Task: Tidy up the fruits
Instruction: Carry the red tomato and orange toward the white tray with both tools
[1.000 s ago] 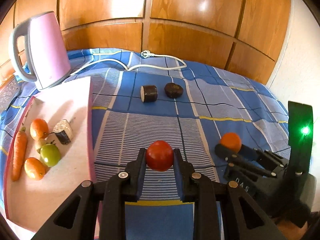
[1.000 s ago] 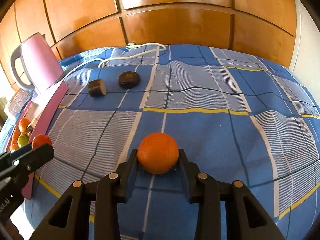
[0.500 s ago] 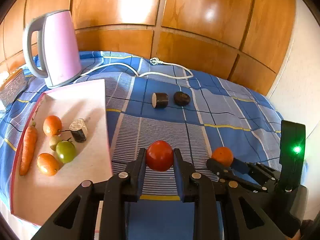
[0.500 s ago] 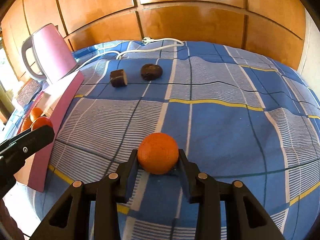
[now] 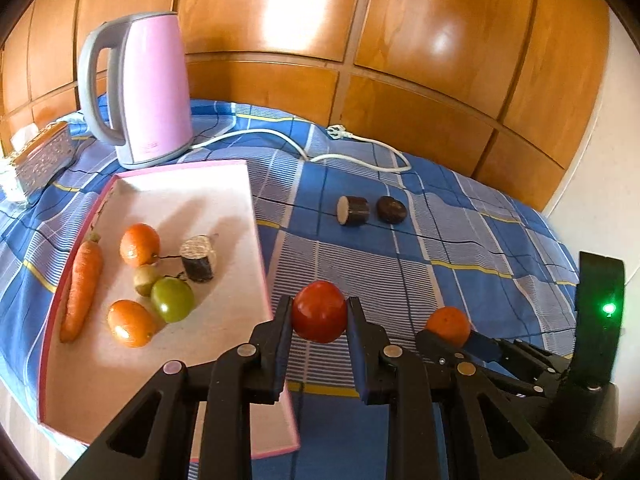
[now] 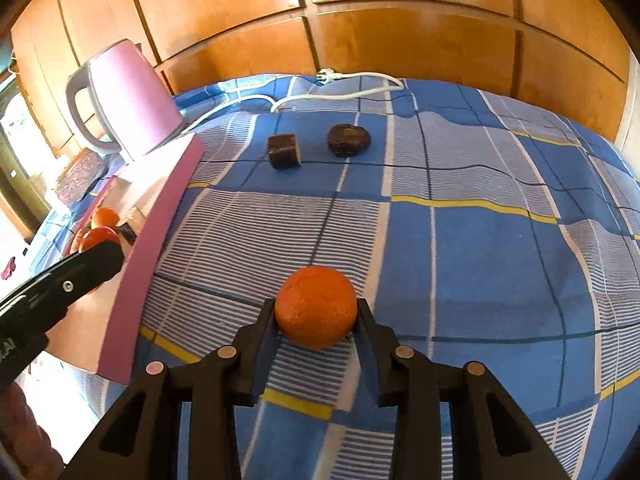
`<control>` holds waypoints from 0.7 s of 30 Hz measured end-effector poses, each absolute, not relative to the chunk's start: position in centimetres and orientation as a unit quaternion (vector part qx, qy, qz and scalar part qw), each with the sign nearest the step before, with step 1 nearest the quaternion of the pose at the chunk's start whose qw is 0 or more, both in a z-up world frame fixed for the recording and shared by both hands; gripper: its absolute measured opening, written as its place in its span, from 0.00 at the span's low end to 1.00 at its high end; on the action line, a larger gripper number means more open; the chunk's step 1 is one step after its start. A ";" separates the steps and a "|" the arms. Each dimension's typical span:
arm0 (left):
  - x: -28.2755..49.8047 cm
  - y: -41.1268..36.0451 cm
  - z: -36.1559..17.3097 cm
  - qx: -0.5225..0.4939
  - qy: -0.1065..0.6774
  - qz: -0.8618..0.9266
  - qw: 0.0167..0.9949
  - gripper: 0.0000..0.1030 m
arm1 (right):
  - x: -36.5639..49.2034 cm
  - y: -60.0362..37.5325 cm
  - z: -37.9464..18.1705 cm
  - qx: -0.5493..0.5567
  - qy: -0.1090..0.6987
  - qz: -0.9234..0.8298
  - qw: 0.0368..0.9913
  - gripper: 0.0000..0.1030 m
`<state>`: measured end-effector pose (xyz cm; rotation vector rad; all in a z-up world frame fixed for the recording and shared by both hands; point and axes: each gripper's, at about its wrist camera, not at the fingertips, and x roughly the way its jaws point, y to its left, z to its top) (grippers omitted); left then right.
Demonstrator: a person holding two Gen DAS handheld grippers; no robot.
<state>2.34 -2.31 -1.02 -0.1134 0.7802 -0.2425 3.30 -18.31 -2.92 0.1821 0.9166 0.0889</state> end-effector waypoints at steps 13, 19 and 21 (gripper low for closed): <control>2.4 0.2 -1.1 -0.072 0.380 -0.095 0.917 0.25 | 3.3 -15.7 -1.3 0.072 0.435 0.077 0.894 0.36; 2.4 1.9 -1.2 -0.080 0.381 -0.078 0.918 0.25 | 3.2 -14.6 -0.8 0.070 0.432 0.095 0.894 0.36; 2.3 2.5 -1.3 -0.084 0.382 -0.071 0.918 0.25 | 3.2 -14.1 -0.7 0.069 0.432 0.101 0.893 0.36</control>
